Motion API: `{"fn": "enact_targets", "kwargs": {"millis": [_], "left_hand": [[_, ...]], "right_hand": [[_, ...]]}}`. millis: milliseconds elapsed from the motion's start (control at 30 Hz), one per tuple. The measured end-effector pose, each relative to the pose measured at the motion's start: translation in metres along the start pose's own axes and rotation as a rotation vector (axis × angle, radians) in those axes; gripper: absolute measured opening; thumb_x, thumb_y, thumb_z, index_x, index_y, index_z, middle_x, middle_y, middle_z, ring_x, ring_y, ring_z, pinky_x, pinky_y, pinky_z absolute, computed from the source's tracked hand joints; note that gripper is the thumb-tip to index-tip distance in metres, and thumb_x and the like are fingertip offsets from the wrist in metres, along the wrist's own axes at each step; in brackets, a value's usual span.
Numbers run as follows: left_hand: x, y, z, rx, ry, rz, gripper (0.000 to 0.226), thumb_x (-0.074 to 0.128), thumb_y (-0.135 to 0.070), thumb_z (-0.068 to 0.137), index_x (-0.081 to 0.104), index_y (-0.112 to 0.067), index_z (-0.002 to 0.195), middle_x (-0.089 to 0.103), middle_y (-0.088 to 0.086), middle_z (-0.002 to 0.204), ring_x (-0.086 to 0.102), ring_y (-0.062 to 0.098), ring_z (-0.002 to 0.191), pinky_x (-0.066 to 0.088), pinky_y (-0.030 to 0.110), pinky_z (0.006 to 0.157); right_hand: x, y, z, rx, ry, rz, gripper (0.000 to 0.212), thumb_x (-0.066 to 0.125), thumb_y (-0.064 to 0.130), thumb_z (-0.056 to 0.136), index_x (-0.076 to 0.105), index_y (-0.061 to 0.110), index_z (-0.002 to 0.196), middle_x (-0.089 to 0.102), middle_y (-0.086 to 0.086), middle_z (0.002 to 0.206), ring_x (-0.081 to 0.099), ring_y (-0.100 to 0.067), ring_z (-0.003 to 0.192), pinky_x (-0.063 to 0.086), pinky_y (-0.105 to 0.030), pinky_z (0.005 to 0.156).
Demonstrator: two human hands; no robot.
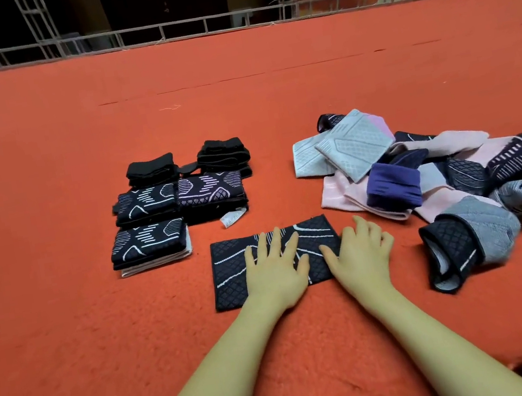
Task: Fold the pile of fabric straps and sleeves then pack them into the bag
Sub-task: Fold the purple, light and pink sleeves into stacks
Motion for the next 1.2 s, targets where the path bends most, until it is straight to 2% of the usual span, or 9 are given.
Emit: {"fn": "enact_targets", "kwargs": {"millis": [133,267,367,500,833,933,1033,1100,1200], "left_hand": [[-0.001,0.000,0.005,-0.012,-0.028,0.011,0.056,0.020,-0.051,0.099,0.007,-0.037,0.152,-0.001,-0.001,0.161,-0.005,0.024,0.147,-0.003,0.048,0.118],[-0.002,0.002,0.004,0.008,-0.038,0.002,0.056,0.021,-0.051,0.100,0.008,-0.036,0.152,0.001,0.000,0.161,-0.005,0.024,0.147,-0.003,0.047,0.118],[-0.004,0.005,0.000,0.059,-0.049,-0.018,0.054,0.023,-0.050,0.100,0.006,-0.042,0.150,0.002,-0.003,0.161,-0.004,0.025,0.147,-0.003,0.047,0.118],[-0.004,0.009,-0.011,0.084,-0.040,0.049,0.052,0.023,-0.053,0.099,0.010,-0.046,0.149,0.003,-0.004,0.161,-0.004,0.025,0.147,-0.004,0.046,0.118],[-0.012,0.074,-0.041,-0.197,-0.134,0.090,0.062,0.020,-0.061,0.095,0.013,-0.036,0.152,0.004,-0.001,0.161,0.000,0.024,0.147,0.001,0.044,0.118],[-0.015,0.085,-0.052,-0.352,-0.248,0.083,0.082,0.012,-0.062,0.086,0.032,-0.010,0.147,0.023,0.017,0.155,0.020,0.039,0.142,0.015,0.048,0.114],[-0.014,0.085,-0.054,-0.343,-0.358,0.054,0.070,0.038,-0.053,0.079,0.064,0.004,0.111,0.057,0.030,0.124,0.051,0.048,0.117,0.037,0.053,0.098],[-0.013,0.085,-0.056,-0.314,-0.376,0.067,0.062,0.041,-0.048,0.078,0.068,0.004,0.099,0.064,0.030,0.110,0.057,0.048,0.108,0.032,0.051,0.093],[-0.008,0.084,-0.060,-0.228,-0.424,0.104,0.059,0.036,-0.043,0.079,0.068,-0.001,0.106,0.069,0.021,0.100,0.062,0.043,0.100,0.031,0.047,0.089]], "right_hand": [[0.001,0.007,0.006,-0.027,0.046,0.089,0.034,0.060,0.032,0.089,0.057,0.008,0.113,0.037,-0.012,0.145,0.029,-0.030,0.132,0.013,-0.039,0.101],[-0.006,0.010,0.004,-0.050,-0.115,0.308,0.018,0.073,0.015,0.076,0.060,0.012,0.088,0.059,-0.009,0.121,0.049,-0.032,0.113,0.019,-0.036,0.090],[-0.012,0.010,-0.002,-0.140,-0.225,0.388,0.013,0.069,0.020,0.074,0.057,0.017,0.080,0.064,-0.001,0.105,0.057,-0.027,0.096,0.016,-0.028,0.077],[-0.015,0.015,-0.007,-0.283,-0.220,0.461,0.012,0.054,0.030,0.077,0.058,0.020,0.081,0.064,0.006,0.102,0.059,-0.016,0.089,0.017,-0.024,0.077],[-0.018,0.071,-0.008,-0.373,-0.137,0.513,0.008,0.059,0.024,0.075,0.053,0.021,0.077,0.058,0.010,0.081,0.055,-0.017,0.079,0.017,-0.028,0.075],[-0.011,0.088,-0.011,-0.405,-0.072,0.419,0.011,0.056,0.024,0.075,0.046,0.022,0.073,0.051,0.009,0.074,0.054,-0.021,0.077,0.014,-0.029,0.073],[-0.001,0.093,-0.018,-0.432,0.024,0.350,0.018,0.059,0.025,0.081,0.042,0.023,0.074,0.049,0.009,0.073,0.055,-0.022,0.081,0.015,-0.030,0.077],[0.003,0.092,-0.024,-0.499,0.063,0.290,0.022,0.054,0.040,0.083,0.042,0.023,0.074,0.047,0.013,0.074,0.056,-0.018,0.086,0.016,-0.031,0.080],[-0.001,0.086,-0.027,-0.543,0.150,0.251,0.046,0.029,0.063,0.083,0.052,0.023,0.084,0.059,0.014,0.090,0.052,-0.007,0.100,0.014,-0.029,0.087]]}}
Point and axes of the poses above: each hand's wrist, its own z-axis towards the middle knuckle, its own x-axis out of the palm, y = z × x, the point moved 3 cm from there along z, towards the middle knuckle
